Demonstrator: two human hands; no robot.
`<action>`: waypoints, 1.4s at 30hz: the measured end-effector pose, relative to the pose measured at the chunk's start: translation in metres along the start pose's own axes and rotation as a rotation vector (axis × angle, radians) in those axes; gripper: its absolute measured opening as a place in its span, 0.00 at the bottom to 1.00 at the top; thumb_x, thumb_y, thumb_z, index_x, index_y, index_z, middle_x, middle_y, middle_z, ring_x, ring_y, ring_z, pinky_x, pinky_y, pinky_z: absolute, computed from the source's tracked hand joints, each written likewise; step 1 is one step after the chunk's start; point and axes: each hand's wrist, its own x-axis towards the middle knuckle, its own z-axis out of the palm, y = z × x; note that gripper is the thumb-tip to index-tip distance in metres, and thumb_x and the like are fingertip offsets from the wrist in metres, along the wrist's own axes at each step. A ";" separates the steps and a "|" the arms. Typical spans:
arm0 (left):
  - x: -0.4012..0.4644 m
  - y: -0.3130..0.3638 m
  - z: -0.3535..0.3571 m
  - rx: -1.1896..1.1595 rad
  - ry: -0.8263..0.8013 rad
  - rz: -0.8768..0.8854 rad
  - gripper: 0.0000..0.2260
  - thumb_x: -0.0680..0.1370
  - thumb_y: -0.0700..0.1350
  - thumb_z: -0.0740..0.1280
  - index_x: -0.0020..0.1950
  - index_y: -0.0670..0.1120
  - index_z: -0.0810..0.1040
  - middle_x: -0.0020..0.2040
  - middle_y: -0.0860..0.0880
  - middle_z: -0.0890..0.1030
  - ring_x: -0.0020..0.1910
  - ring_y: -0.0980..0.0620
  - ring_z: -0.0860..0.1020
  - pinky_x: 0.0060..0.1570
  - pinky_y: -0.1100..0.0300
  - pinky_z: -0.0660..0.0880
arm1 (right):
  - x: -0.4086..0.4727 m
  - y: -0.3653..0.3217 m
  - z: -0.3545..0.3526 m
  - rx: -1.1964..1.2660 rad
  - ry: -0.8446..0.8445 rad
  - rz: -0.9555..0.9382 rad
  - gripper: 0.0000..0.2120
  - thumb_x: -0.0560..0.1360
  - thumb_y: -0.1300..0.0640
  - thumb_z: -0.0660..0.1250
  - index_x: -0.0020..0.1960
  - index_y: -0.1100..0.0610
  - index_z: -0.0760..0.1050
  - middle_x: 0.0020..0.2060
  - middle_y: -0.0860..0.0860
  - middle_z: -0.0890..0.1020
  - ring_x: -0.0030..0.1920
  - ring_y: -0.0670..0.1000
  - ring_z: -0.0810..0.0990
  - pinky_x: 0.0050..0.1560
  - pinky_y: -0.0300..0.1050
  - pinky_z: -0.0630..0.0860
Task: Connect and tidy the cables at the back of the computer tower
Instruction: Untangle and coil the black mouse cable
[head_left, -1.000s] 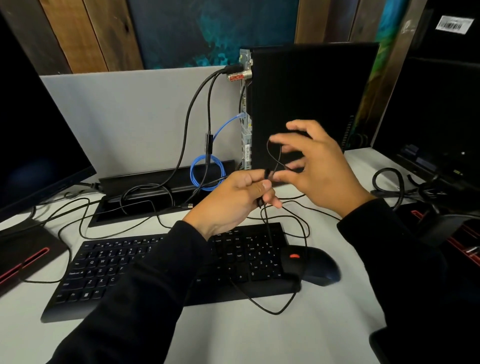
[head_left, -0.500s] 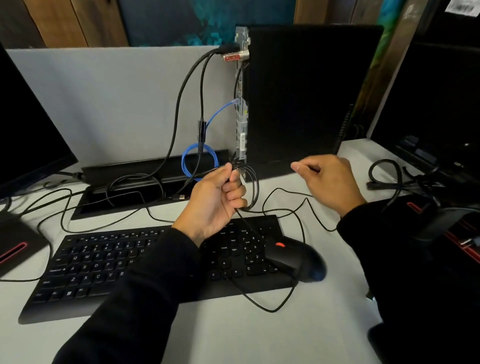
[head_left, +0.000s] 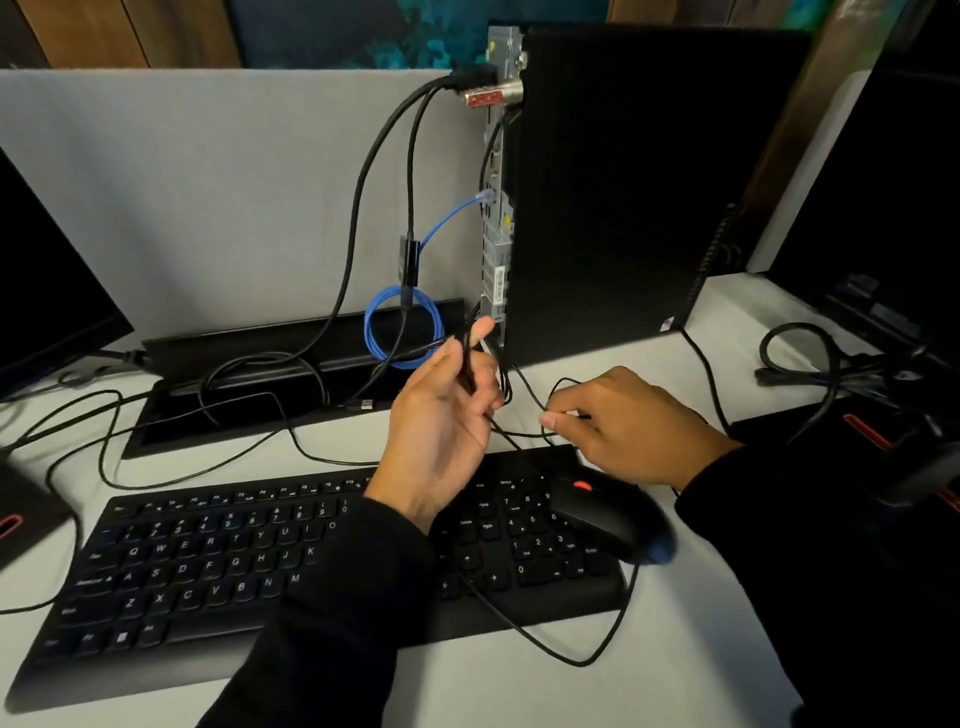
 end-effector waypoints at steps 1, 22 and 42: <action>-0.001 -0.001 0.002 0.044 -0.023 0.014 0.18 0.87 0.44 0.54 0.73 0.38 0.71 0.37 0.49 0.76 0.32 0.54 0.67 0.40 0.62 0.70 | 0.000 -0.005 0.000 -0.018 -0.013 -0.028 0.18 0.83 0.43 0.59 0.35 0.44 0.69 0.29 0.47 0.74 0.34 0.47 0.73 0.36 0.50 0.75; -0.008 -0.023 0.003 1.203 -0.055 0.418 0.19 0.87 0.47 0.58 0.78 0.51 0.69 0.46 0.46 0.84 0.43 0.50 0.82 0.46 0.53 0.79 | 0.001 -0.031 -0.027 -0.058 0.233 -0.211 0.05 0.76 0.50 0.74 0.43 0.49 0.81 0.35 0.43 0.73 0.37 0.49 0.74 0.36 0.48 0.72; -0.014 -0.025 -0.005 -0.226 -0.475 -0.242 0.12 0.78 0.40 0.71 0.61 0.41 0.83 0.44 0.49 0.82 0.44 0.54 0.82 0.59 0.55 0.78 | 0.003 0.014 -0.001 0.254 0.385 -0.128 0.14 0.83 0.51 0.63 0.48 0.55 0.84 0.34 0.46 0.82 0.37 0.47 0.79 0.39 0.41 0.73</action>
